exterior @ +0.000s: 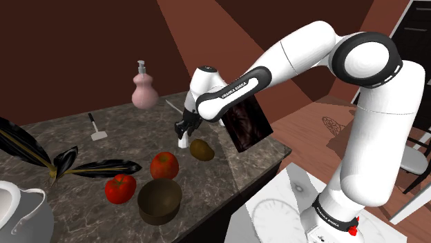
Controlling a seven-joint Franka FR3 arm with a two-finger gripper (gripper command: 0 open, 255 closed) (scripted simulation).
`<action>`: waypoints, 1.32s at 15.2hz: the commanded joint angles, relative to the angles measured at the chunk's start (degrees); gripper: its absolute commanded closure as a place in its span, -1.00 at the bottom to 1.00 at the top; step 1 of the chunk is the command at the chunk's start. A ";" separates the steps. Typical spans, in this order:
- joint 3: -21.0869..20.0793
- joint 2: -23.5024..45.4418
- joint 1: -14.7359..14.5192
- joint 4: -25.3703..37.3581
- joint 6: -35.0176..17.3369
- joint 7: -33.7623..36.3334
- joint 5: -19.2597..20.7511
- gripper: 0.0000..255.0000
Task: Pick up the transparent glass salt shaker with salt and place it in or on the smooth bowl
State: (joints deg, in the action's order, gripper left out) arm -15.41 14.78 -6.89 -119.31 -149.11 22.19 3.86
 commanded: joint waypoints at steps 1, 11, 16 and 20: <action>0.00 0.02 0.00 -0.02 0.00 0.00 0.00 1.00; -0.59 -3.21 0.49 1.62 4.76 -0.96 -1.53 1.00; -0.85 -5.23 0.72 3.16 8.24 -1.49 -2.43 1.00; -0.98 -6.66 0.86 4.61 11.07 -1.84 -3.04 1.00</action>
State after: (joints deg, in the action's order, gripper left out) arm -16.39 8.51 -6.16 -115.15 -138.89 20.62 1.06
